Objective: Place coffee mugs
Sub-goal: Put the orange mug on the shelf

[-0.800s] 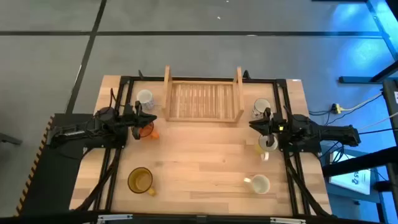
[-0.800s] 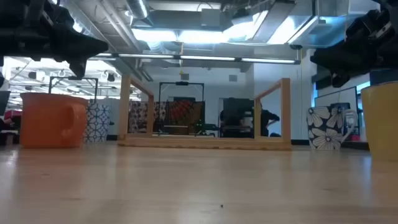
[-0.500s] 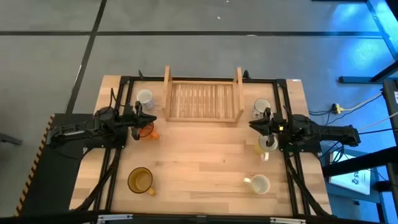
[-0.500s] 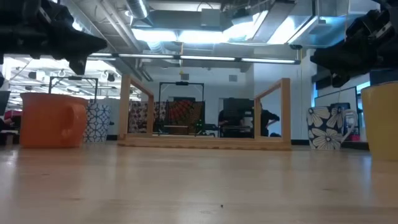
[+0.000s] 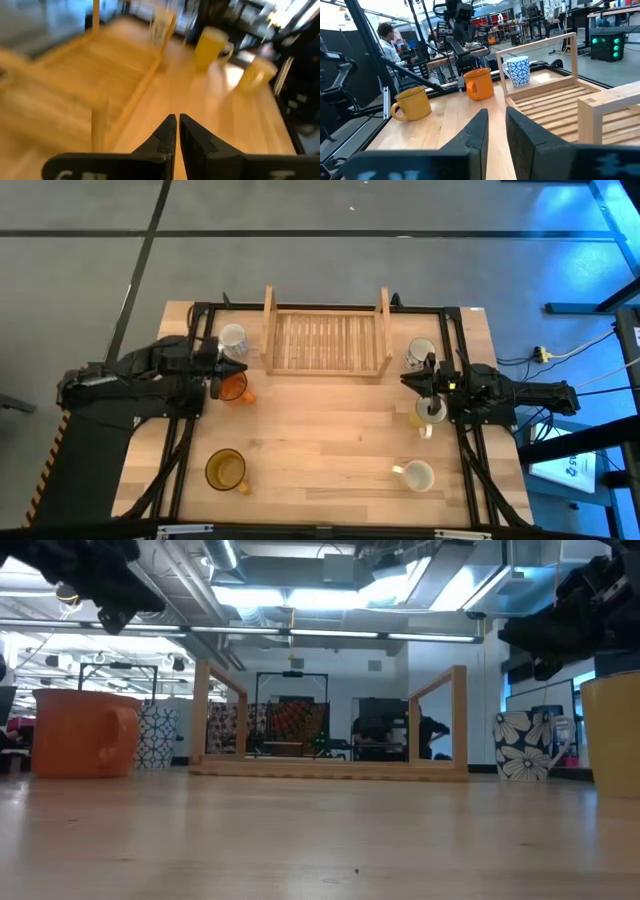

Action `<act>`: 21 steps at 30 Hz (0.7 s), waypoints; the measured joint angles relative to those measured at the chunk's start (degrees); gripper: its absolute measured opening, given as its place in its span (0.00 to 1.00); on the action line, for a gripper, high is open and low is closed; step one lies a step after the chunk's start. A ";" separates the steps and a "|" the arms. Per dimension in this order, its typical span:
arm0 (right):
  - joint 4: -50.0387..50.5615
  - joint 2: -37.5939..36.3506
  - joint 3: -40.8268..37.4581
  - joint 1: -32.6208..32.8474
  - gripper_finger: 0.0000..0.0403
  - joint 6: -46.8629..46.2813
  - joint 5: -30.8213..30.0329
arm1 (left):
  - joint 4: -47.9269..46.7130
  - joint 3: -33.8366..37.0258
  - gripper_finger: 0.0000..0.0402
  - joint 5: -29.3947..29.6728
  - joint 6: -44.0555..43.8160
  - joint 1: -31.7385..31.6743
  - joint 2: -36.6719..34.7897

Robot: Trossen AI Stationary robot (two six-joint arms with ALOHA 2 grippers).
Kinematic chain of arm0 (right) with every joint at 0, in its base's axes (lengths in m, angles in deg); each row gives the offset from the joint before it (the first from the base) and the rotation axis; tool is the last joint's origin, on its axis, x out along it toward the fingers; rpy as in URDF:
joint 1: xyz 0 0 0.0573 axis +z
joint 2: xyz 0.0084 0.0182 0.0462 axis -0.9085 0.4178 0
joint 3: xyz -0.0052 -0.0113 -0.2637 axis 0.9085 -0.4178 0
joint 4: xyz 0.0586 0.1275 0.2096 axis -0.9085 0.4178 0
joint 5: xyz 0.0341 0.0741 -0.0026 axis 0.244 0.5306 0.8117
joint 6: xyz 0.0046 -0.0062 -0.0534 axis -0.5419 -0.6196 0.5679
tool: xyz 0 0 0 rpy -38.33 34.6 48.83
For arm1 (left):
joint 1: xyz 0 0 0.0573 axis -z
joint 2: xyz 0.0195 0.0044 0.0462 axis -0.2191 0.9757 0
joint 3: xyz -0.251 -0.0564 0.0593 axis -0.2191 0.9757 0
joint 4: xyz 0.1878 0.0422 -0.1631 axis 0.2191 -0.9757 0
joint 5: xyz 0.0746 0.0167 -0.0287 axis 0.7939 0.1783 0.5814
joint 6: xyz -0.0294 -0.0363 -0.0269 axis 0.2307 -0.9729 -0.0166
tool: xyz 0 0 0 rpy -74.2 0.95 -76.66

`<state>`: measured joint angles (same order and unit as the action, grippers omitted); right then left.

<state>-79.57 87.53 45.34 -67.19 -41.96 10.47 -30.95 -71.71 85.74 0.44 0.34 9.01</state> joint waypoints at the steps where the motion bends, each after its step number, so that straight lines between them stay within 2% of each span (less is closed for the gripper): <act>1: 0.00 -0.01 0.00 -0.01 0.14 -0.02 -0.14 | -2.63 -1.93 0.04 -0.61 -0.95 0.00 2.25; 6: 0.00 -0.01 0.00 0.00 0.14 -0.02 -0.43 | -16.92 -11.74 0.04 -1.09 -4.43 -0.04 13.37; 10: -0.02 -0.01 0.00 -0.02 0.14 -1.82 -0.50 | -21.33 -16.82 0.04 -2.15 -4.59 -0.04 19.74; 13: -0.24 -0.01 0.00 -0.02 0.14 -8.38 -1.98 | -20.91 -17.63 0.04 -5.36 -3.83 -0.04 21.70; 17: -0.42 -0.01 0.00 -0.02 0.14 -13.20 -3.01 | -23.54 -17.63 0.05 -5.94 -4.61 -0.04 23.14; 21: -0.42 0.00 0.00 -0.02 0.14 -13.55 -3.01 | -29.30 -17.63 0.14 -7.15 -4.55 0.00 23.96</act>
<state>-79.99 87.53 45.34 -67.21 -55.51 7.46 -60.25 -89.33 78.59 -4.11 0.34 32.97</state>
